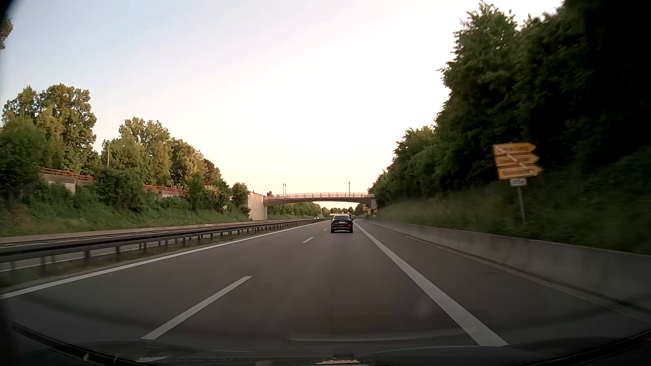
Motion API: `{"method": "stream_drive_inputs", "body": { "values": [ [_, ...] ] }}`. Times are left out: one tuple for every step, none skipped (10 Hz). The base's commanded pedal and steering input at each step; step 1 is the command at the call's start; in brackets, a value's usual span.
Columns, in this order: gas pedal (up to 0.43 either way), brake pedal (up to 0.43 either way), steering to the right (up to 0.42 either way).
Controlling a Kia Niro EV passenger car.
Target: Follow the waypoints while adhering to traffic rules and regulations
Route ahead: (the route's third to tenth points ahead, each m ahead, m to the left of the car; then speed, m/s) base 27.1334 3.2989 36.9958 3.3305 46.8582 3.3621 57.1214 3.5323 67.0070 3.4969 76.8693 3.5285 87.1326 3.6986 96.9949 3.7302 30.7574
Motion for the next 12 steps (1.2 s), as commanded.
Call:
{"method": "stream_drive_inputs", "body": {
  "values": [
    [0.331,0.018,-0.001],
    [0.331,0.018,-0.001],
    [0.331,0.018,-0.001],
    [0.311,0.018,-0.001],
    [0.268,0.018,-0.001],
    [0.248,0.018,-0.001],
    [0.24,0.018,-0.001],
    [0.228,0.012,0.0],
    [0.22,0.018,-0.001],
    [0.22,0.018,0.0],
    [0.22,0.018,0.0],
    [0.22,0.018,0.0]
  ]
}}
